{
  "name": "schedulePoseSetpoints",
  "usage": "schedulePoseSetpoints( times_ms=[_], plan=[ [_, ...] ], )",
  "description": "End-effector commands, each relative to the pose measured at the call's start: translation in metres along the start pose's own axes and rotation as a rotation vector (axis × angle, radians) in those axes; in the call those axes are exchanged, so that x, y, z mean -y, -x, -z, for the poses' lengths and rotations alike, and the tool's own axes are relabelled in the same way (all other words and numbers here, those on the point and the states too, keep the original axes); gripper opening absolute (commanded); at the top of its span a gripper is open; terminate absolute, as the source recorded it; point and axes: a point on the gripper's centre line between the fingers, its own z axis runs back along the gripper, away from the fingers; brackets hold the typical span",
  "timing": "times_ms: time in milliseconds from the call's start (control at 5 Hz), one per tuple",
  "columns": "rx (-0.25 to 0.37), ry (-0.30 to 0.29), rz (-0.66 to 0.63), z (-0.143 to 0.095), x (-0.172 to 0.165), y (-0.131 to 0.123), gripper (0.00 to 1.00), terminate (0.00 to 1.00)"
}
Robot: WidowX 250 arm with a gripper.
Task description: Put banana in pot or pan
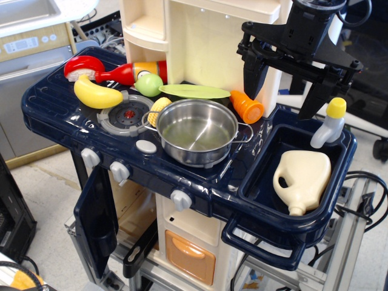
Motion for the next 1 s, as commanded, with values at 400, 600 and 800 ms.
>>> schedulePoseSetpoints(
  times_ms=[400,600,800],
  plan=[
    [-0.028,-0.223,-0.065,-0.005,-0.079,-0.006,1.00,0.00],
    [0.009,-0.260,-0.224,0.000,-0.128,-0.009,1.00,0.00],
    [0.073,-0.231,-0.458,0.014,-0.177,-0.011,1.00,0.00]
  ],
)
